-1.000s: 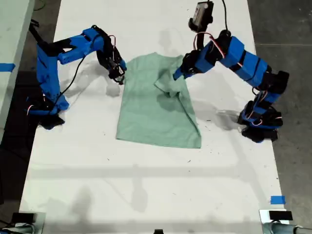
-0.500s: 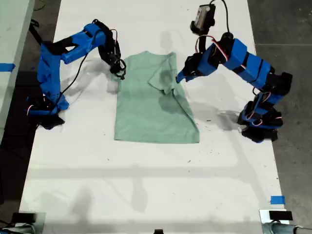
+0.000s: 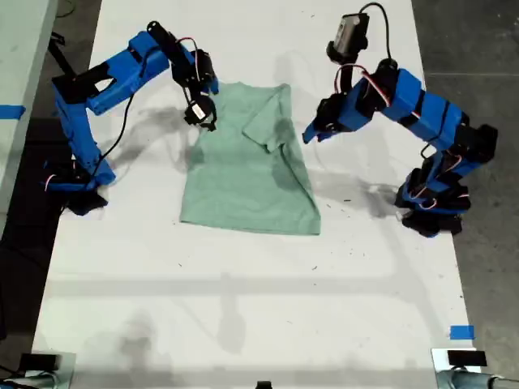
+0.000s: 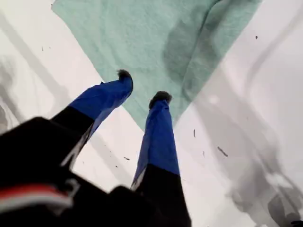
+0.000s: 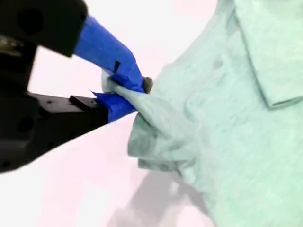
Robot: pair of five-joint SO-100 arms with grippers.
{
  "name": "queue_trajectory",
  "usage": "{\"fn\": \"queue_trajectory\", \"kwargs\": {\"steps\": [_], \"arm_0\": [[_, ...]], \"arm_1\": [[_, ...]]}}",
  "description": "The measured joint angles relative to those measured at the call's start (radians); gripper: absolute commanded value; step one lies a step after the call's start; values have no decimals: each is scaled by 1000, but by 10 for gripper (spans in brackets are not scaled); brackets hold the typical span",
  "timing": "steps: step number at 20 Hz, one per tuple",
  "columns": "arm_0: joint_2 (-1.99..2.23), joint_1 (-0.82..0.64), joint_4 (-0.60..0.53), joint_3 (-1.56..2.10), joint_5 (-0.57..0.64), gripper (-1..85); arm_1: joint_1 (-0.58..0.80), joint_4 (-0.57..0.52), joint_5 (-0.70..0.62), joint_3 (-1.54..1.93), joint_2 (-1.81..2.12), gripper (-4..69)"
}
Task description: Fold t-shirt
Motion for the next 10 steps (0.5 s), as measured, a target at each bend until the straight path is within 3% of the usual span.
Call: {"fn": "queue_trajectory", "kwargs": {"steps": [5,7,10], "arm_0": [[-190,94,-176,-106,-55,18],[-264,104,-238,-150,-72,206],[-333,104,-328,-183,-75,274]], "arm_1": [[-32,-12,49,118,98,126],[-46,-29,72,183,147,126],[-67,-64,106,275,215,125]]}}
